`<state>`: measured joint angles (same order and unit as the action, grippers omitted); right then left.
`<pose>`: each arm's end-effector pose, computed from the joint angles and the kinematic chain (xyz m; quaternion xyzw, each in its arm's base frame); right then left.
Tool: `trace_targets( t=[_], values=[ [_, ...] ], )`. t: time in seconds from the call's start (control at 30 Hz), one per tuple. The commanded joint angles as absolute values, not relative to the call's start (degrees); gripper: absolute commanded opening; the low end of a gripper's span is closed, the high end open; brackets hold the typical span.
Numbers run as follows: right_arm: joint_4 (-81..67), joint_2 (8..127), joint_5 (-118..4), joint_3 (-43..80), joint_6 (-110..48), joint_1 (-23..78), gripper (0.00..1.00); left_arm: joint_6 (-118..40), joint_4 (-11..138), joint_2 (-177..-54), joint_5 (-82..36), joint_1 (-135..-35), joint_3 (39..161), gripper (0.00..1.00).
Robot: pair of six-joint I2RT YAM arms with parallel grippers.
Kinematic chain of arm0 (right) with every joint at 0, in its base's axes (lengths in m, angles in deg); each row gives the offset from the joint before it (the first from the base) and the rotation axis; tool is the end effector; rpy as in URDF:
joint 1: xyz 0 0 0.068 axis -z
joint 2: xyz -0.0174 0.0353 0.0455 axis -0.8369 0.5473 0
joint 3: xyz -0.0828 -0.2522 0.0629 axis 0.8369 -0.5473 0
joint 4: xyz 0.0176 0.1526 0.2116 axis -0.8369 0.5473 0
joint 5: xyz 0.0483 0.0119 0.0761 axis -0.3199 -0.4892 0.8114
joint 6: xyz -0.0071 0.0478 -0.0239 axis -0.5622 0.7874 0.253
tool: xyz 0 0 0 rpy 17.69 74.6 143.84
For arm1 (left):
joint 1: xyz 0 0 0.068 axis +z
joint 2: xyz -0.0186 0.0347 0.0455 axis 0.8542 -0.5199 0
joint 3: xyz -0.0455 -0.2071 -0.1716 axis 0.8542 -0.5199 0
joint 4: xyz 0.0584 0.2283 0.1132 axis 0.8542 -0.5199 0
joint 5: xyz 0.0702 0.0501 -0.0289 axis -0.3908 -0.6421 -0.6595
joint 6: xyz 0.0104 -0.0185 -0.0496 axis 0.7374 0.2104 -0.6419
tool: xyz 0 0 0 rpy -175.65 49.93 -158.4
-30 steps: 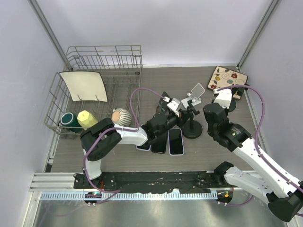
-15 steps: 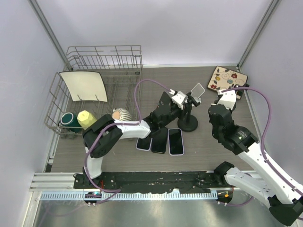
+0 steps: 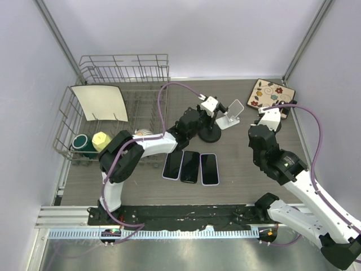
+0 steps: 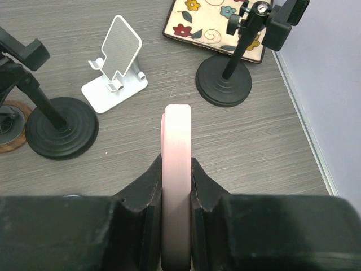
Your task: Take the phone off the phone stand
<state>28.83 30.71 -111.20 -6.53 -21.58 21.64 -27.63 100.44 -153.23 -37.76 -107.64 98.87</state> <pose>0.1408 0.0676 0.3342 0.0640 0.8176 -0.1127 0.5610 0.3013 -0.3401 0.2348 0.2607 0.6746 -0.2524 0.6428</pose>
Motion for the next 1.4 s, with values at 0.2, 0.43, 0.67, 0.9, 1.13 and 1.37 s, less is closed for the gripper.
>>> trace_targets(
  t=[0.2,0.43,0.67,0.9,1.13,1.37],
  values=[
    [30.0,36.6,-109.1,-4.0,-20.4,21.5,0.01,-30.4,98.3,-147.3,-37.1,-106.4,94.7,0.52],
    [32.3,41.2,-104.3,-2.9,-18.7,21.5,0.01,-36.6,95.9,-135.3,-34.5,-106.3,88.8,0.86],
    [32.7,44.9,-98.2,-2.9,-15.9,21.5,0.01,-41.2,79.9,-116.3,-39.5,-106.2,86.4,1.0],
    [35.7,49.4,-99.9,-3.9,-12.5,21.5,0.01,-42.0,61.9,-98.9,-52.2,-106.2,87.1,1.0],
    [43.1,61.9,-102.8,0.6,-9.4,21.5,0.01,-42.6,42.1,-87.8,-62.9,-106.2,91.1,1.0],
    [44.1,67.6,-105.0,0.0,-6.9,21.5,0.01,-34.9,38.5,-73.5,-73.1,-106.1,82.7,1.0]
  ],
)
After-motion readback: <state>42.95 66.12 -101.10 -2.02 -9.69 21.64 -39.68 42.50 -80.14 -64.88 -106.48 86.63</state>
